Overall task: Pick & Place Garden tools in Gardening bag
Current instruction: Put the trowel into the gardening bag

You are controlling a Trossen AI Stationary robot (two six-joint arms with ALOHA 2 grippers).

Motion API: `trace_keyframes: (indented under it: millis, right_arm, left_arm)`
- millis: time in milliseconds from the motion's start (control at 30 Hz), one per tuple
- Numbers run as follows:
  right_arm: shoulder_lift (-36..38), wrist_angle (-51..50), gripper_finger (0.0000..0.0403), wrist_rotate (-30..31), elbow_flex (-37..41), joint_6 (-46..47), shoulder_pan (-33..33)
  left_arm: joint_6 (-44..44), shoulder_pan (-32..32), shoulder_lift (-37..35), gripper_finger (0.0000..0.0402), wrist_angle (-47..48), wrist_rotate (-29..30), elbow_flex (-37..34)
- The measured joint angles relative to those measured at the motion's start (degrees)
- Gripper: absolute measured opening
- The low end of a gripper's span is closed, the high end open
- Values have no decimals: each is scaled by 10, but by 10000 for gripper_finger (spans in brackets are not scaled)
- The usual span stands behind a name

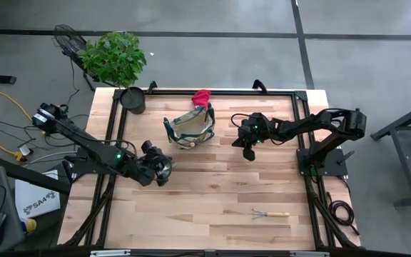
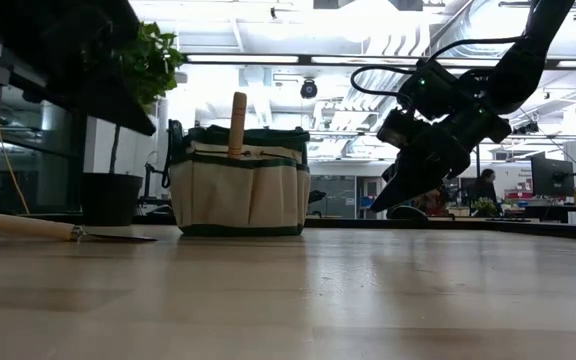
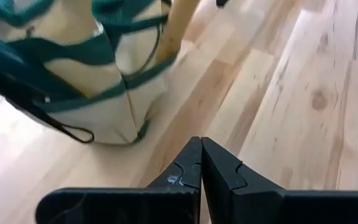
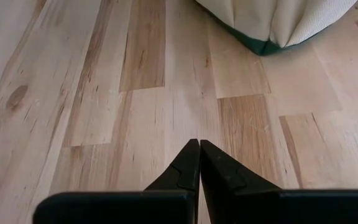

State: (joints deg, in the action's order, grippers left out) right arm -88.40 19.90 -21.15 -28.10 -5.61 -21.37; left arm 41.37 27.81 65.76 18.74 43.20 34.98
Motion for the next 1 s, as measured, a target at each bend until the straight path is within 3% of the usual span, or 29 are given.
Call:
trace_keyframes:
  millis: [167,400,600,733,1000]
  right_arm:
    - [0,0,3,0,0,0,0]
    - [0,0,3,0,0,0,0]
    - [0,0,3,0,0,0,0]
    - [0,0,3,0,0,1,0]
    - [0,0,3,0,0,2,0]
  left_arm:
    - [11,0,0,0,56,-65,0]
    - [104,0,0,0,167,-186,0]
    - [132,0,0,6,177,-233,0]
    - [148,0,0,42,177,-251,0]
    - [166,0,0,156,210,-242,0]
